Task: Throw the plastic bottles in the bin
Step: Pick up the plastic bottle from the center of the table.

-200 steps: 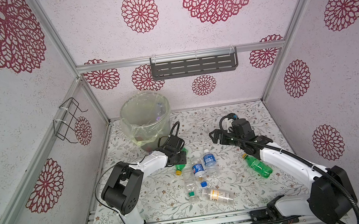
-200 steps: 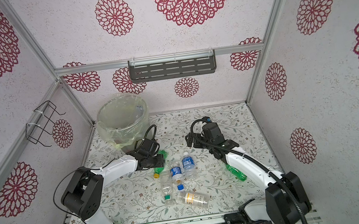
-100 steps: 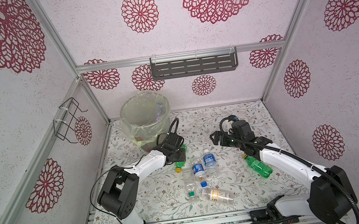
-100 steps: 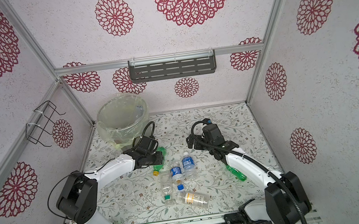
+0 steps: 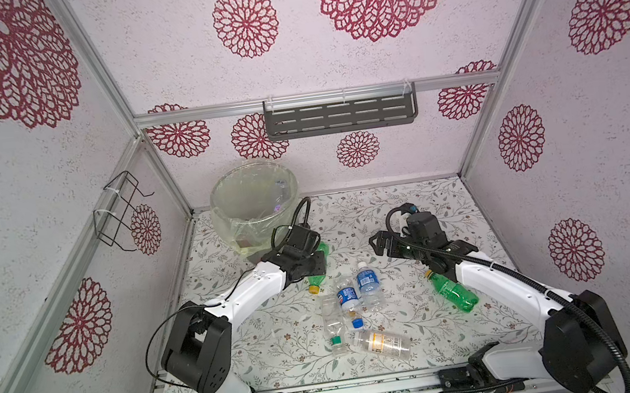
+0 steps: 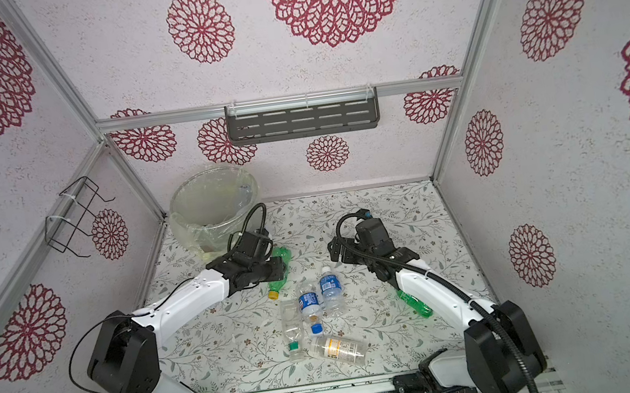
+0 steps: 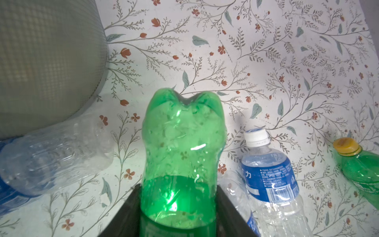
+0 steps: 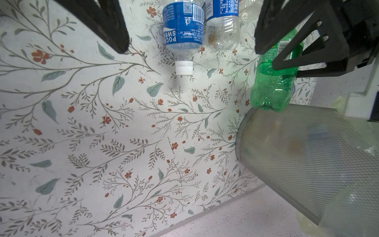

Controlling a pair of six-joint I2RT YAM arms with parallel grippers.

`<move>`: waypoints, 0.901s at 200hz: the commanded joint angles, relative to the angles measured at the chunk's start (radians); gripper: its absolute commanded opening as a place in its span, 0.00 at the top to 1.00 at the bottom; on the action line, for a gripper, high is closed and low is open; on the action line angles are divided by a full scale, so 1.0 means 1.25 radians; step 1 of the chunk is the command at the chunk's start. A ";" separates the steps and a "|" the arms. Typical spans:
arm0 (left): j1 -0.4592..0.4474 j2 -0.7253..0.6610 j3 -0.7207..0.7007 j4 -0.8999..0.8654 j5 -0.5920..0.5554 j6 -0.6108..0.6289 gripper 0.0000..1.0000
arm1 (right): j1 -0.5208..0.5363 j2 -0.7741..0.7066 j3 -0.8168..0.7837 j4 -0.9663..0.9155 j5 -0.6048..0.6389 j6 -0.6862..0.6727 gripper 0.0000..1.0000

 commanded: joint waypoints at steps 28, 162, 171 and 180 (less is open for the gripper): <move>-0.008 -0.046 0.033 -0.012 0.012 0.008 0.52 | -0.007 -0.025 -0.001 0.004 0.009 0.014 0.01; -0.008 -0.139 0.086 -0.007 0.047 0.004 0.53 | -0.014 -0.032 -0.017 0.009 0.016 0.017 0.01; -0.008 -0.144 0.091 -0.013 0.043 0.005 0.53 | -0.014 -0.032 -0.018 0.009 0.017 0.017 0.01; -0.008 -0.150 0.097 -0.015 0.040 0.010 0.53 | -0.014 -0.033 -0.020 0.009 0.017 0.018 0.01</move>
